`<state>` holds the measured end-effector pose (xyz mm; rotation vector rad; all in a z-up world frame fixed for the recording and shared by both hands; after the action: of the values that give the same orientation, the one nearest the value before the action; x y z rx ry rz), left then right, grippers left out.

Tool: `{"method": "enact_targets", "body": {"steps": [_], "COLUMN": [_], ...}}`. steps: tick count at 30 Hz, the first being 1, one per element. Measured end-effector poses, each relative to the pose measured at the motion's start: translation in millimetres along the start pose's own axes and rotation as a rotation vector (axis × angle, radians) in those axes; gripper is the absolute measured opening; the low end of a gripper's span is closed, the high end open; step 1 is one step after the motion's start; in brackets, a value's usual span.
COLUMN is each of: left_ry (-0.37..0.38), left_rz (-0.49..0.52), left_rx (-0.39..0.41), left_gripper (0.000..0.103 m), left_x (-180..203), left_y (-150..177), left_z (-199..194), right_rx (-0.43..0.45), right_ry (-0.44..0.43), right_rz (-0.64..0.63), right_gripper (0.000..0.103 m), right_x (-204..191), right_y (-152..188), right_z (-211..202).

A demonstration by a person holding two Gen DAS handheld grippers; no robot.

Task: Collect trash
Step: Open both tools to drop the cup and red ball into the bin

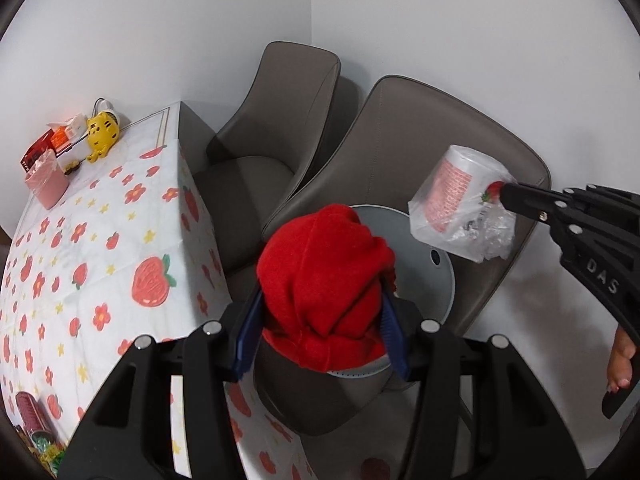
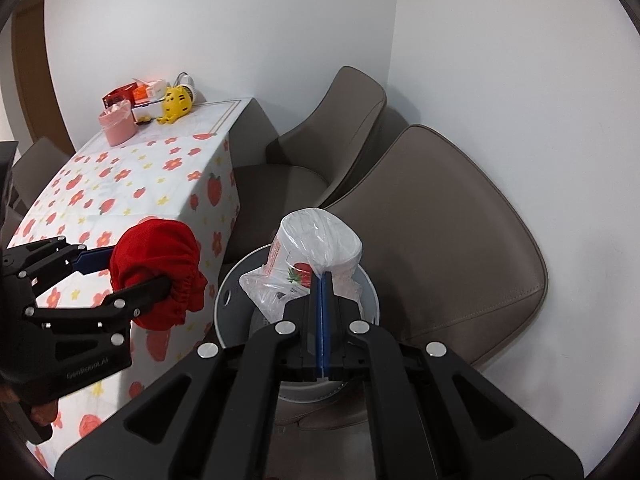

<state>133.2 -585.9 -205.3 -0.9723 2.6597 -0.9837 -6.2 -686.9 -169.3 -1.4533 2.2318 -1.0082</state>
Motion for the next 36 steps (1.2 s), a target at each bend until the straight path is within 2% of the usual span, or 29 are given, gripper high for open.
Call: {"method": "enact_targets", "body": {"steps": [2, 3, 4, 5, 6, 14, 25, 27, 32, 36], "left_ry": [0.0, 0.001, 0.005, 0.008, 0.009, 0.017, 0.046, 0.052, 0.082, 0.071], "left_rz": [0.008, 0.007, 0.005, 0.004, 0.004, 0.015, 0.049, 0.057, 0.065, 0.088], "left_rx": [-0.009, -0.015, -0.021, -0.026, -0.03, -0.046, -0.023, -0.015, -0.014, 0.002], "left_gripper": [0.052, 0.052, 0.052, 0.052, 0.052, 0.052, 0.053, 0.056, 0.075, 0.082], "left_x": [2, 3, 3, 4, 4, 6, 21, 26, 36, 45], "left_y": [0, 0, -1, 0, -1, 1, -11, -15, -22, -25], "left_z": [7, 10, 13, 15, 17, 29, 26, 25, 26, 25], "right_rx": [-0.017, -0.026, -0.035, -0.031, -0.014, -0.02, -0.016, -0.013, -0.006, 0.0], "right_ry": [-0.005, -0.006, -0.001, 0.012, 0.028, 0.051, 0.112, 0.123, 0.137, 0.139], "right_rz": [0.017, 0.026, 0.035, 0.039, 0.037, -0.004, 0.034, 0.042, 0.054, 0.062], "right_gripper": [0.003, 0.015, 0.039, 0.05, 0.058, 0.058, 0.058, 0.058, 0.058, 0.058], "right_x": [4, 5, 7, 7, 7, 1, 17, 21, 26, 27], "right_y": [-2, -2, -1, -1, 0, 7, 18, 19, 22, 25], "right_z": [12, 17, 23, 24, 24, 23, -6, -10, -18, -23]}}
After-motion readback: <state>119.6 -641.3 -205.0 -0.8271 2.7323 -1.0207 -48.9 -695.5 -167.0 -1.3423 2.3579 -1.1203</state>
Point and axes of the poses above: each gripper's, at about its wrist camera, not at the fingertips, and z roughly the way its jaws point, x to its right, y to its underside, the point moved 3 cm from there along z, roughly the way its jaws point, and after that the axes turned 8 degrees about -z, right-handed, at the moved point
